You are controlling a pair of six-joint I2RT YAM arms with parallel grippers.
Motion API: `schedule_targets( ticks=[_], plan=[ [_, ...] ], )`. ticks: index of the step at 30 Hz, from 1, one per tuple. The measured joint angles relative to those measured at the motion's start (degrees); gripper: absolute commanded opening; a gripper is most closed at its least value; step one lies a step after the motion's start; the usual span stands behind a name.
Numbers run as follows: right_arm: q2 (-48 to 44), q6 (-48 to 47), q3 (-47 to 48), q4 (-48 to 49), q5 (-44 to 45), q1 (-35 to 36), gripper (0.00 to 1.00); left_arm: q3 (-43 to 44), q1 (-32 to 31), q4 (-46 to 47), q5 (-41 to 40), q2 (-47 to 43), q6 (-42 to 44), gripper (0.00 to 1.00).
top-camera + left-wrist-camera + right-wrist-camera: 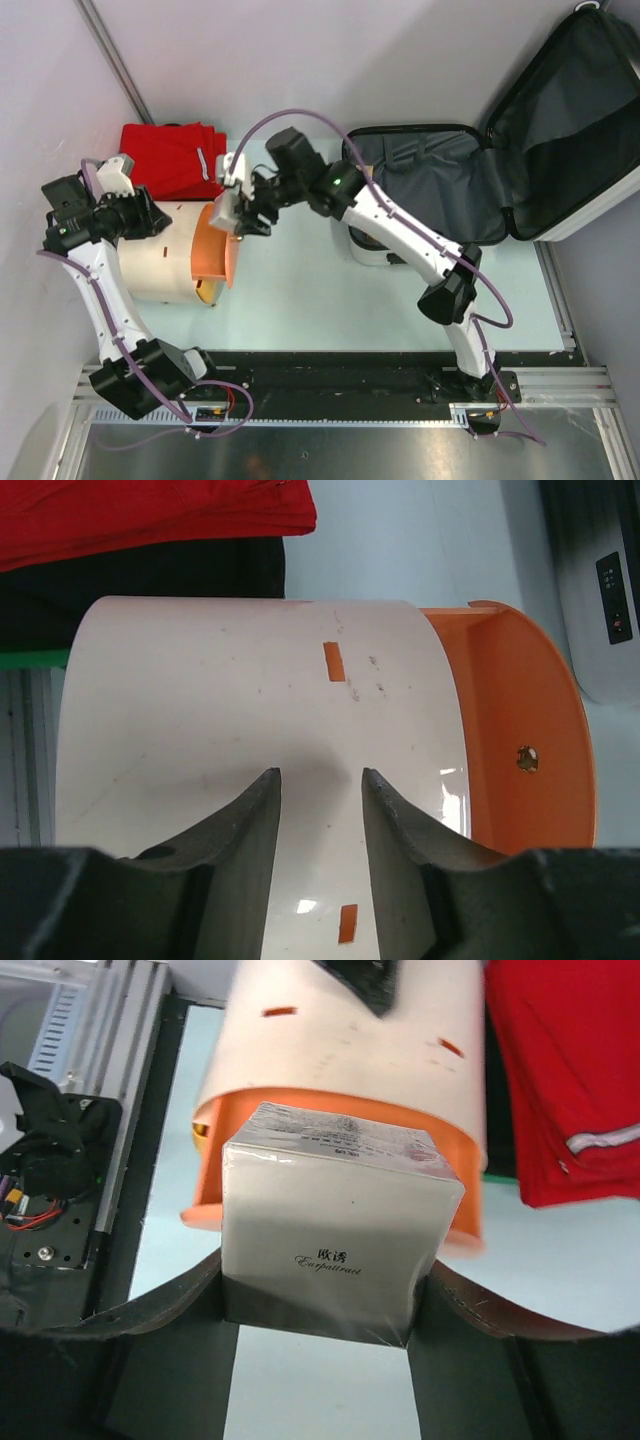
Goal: Open, take out, and arrange the luggage
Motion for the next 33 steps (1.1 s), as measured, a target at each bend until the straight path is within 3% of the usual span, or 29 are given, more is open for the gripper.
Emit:
schedule_targets(
  ticks=[5, 19, 24, 33],
  plan=[
    [2.8, -0.9, -0.1, 2.2, -0.4, 4.1, 0.29, -1.3, 0.0, 0.6, 0.2, -1.2, 0.0, 0.45],
    [8.6, -1.6, -0.1, 7.8, 1.3, 5.7, 0.35, -3.3, 0.0, 1.9, 0.9, -3.1, 0.0, 0.44],
    [9.2, -1.7, 0.6, 8.0, 2.2, 6.0, 0.62, -3.8, 0.0, 2.3, 1.2, -3.5, 0.4, 0.44],
    [9.2, -1.3, 0.9, 8.0, 4.0, 6.0, 0.68, -3.8, 0.0, 2.5, 1.7, -3.3, 0.4, 0.45]
  ],
)
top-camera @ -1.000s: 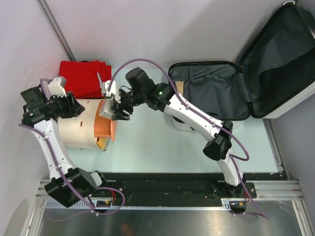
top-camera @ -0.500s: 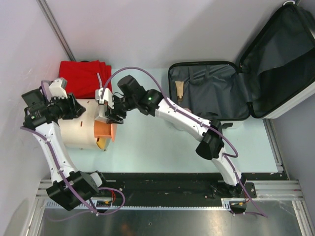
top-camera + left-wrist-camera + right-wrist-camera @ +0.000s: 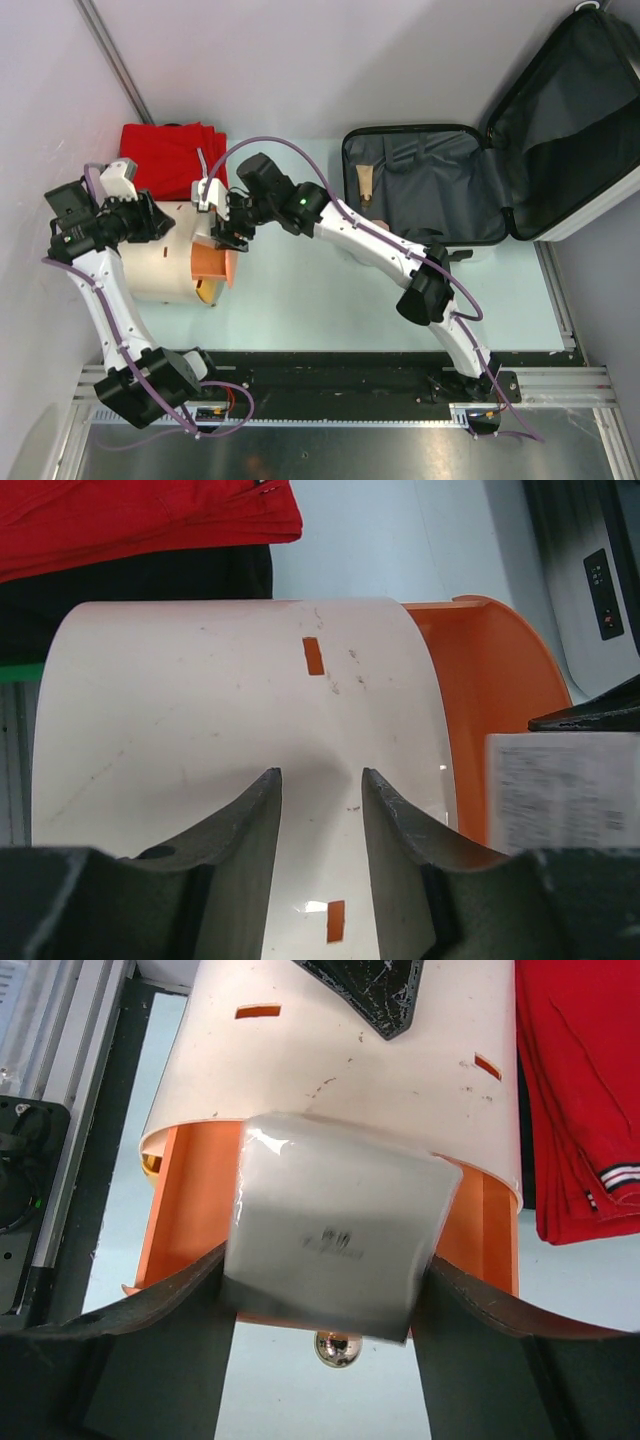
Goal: Open, take out, and arrange the luggage
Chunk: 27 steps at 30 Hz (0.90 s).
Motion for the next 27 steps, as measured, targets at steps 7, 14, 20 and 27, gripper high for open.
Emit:
schedule_targets(
  ticks=[7, 14, 20, 27],
  plan=[
    [0.0, 0.0, 0.2, 0.5, 0.6, -0.3, 0.87, 0.4, 0.0, 0.5, 0.6, 1.1, 0.0, 0.45],
    [-0.1, 1.7, 0.3, 1.4, 0.9, -0.9, 0.82, 0.7, 0.0, 0.9, 1.3, 1.9, 0.0, 0.44],
    [-4.3, 9.0, -4.6, 4.3, -3.0, -5.4, 0.76, 0.9, -0.1, 1.0, 1.4, 2.2, 0.0, 0.45],
    [-14.3, 9.6, -20.3, 7.8, -11.2, -14.3, 0.51, 0.9, -0.1, 1.0, 1.4, 2.3, 0.0, 0.44]
  ],
)
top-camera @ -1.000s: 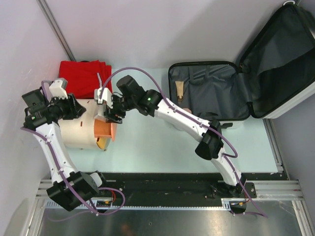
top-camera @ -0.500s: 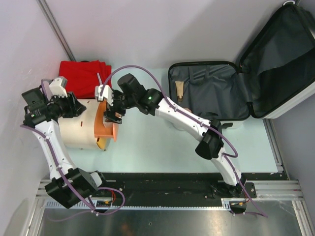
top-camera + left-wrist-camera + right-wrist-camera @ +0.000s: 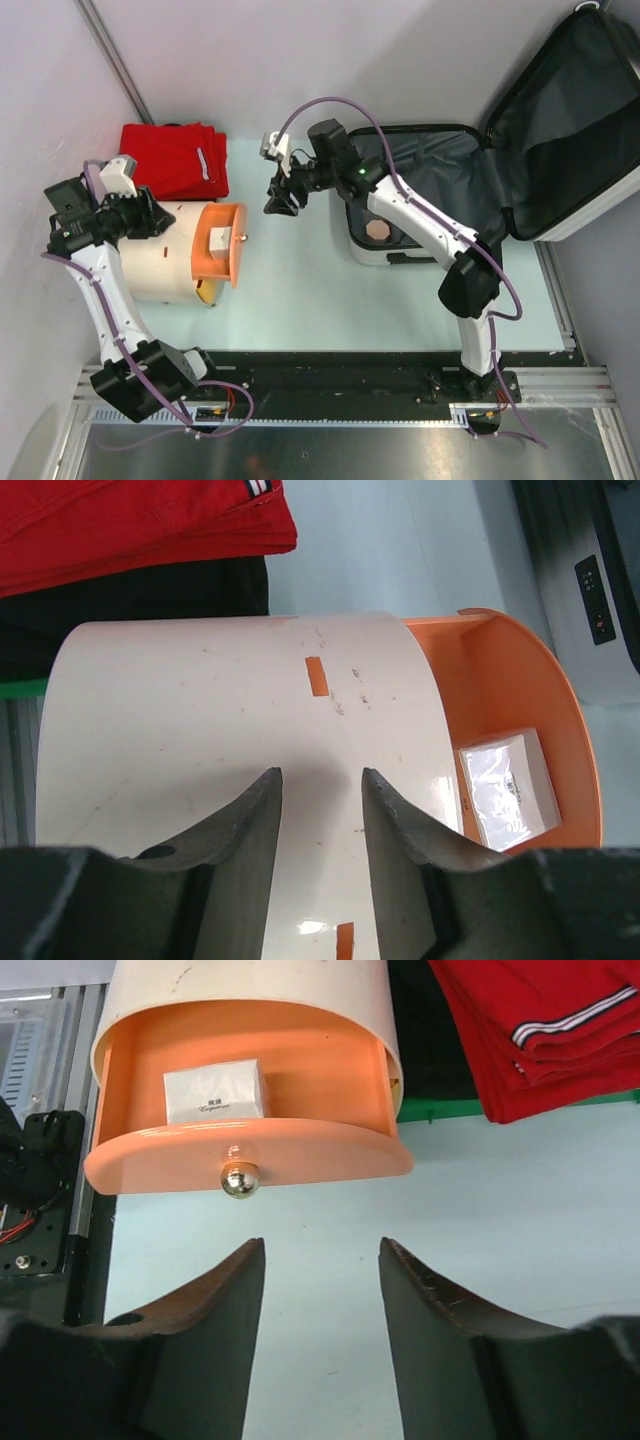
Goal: Open, take out, and arrange the luggage
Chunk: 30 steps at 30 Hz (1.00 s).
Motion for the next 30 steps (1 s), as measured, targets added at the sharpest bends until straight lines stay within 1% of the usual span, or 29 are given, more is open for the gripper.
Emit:
schedule_targets(
  ticks=[2, 5, 12, 16, 20, 23, 24, 25, 27, 30],
  plan=[
    [0.1, -0.8, -0.7, 0.2, -0.5, 0.0, 0.49, 0.0, 0.0, 0.0, 0.1, 0.0, 0.0, 0.44],
    [1.2, -1.7, -1.0, 0.5, -1.1, 2.0, 0.49, 0.0, 0.0, 0.1, 0.1, 0.0, 0.0, 0.44],
    [7.2, -1.3, -0.3, 6.3, -1.3, 7.0, 0.49, -0.8, 0.0, 0.7, 0.1, -0.6, 0.0, 0.44],
    [11.4, 1.0, 1.7, 10.6, -1.0, 8.5, 0.48, -1.6, 0.0, 1.6, 0.2, -1.3, 0.0, 0.44],
    [14.9, 5.0, 3.6, 17.5, 0.9, 10.1, 0.50, -2.3, 0.0, 2.3, 0.3, -1.7, 0.0, 0.44],
    [16.1, 7.9, 3.6, 22.6, 2.9, 11.3, 0.54, -2.8, 0.0, 2.8, 0.4, -2.0, 0.0, 0.44],
    [16.2, 9.0, 3.5, 24.4, 3.7, 11.7, 0.60, -3.0, 0.0, 3.0, 0.4, -2.0, 0.0, 0.44],
    [16.3, 9.8, 3.3, 25.6, 4.3, 12.0, 0.62, -3.1, 0.0, 3.2, 0.4, -2.1, 0.0, 0.44],
    [16.3, 11.9, 2.5, 28.3, 5.8, 12.3, 0.65, -3.4, 0.0, 3.5, 0.3, -2.3, 0.1, 0.44],
    [16.1, 14.0, 0.2, 32.5, 7.0, 12.2, 0.65, -3.8, 0.0, 3.8, 0.4, -2.4, 0.1, 0.44]
  ],
)
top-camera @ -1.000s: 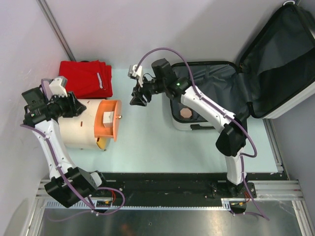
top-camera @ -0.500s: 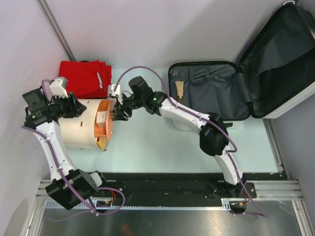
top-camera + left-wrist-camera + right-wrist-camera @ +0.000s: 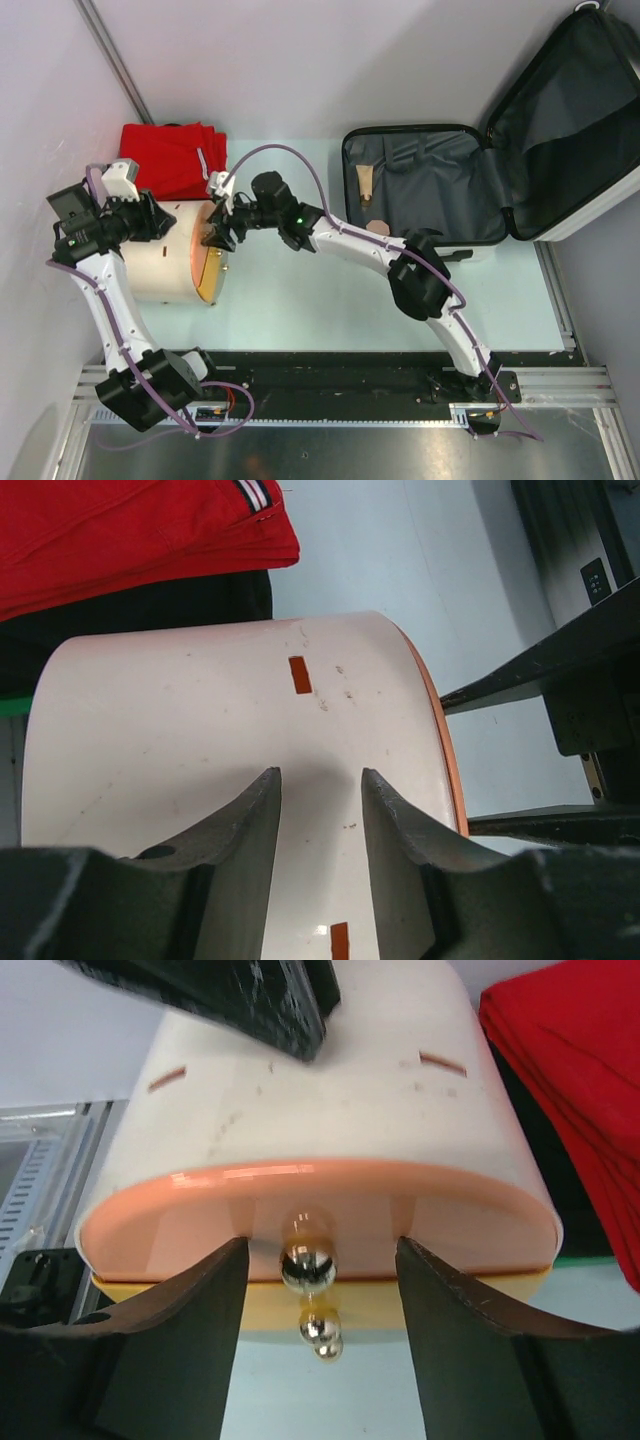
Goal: Open, take out, and arrange the luggage
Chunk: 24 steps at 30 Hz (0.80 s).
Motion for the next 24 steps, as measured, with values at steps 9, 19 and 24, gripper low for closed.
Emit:
schedule_targets(
  ticks=[9, 19, 24],
  plan=[
    [-8.1, 4.9, -19.8, 8.3, -3.9, -3.9, 0.63, 0.0, 0.0, 0.0, 0.0, -0.1, 0.0, 0.44],
    [-7.1, 7.2, -19.1, 10.9, -6.4, -3.3, 0.60, -0.2, 0.0, 0.2, 0.0, -0.7, -0.1, 0.44],
    [-3.6, 7.1, -16.0, 11.6, -6.4, -1.5, 0.59, -0.9, 0.0, 0.5, 0.0, -1.6, -0.1, 0.44]
  ],
)
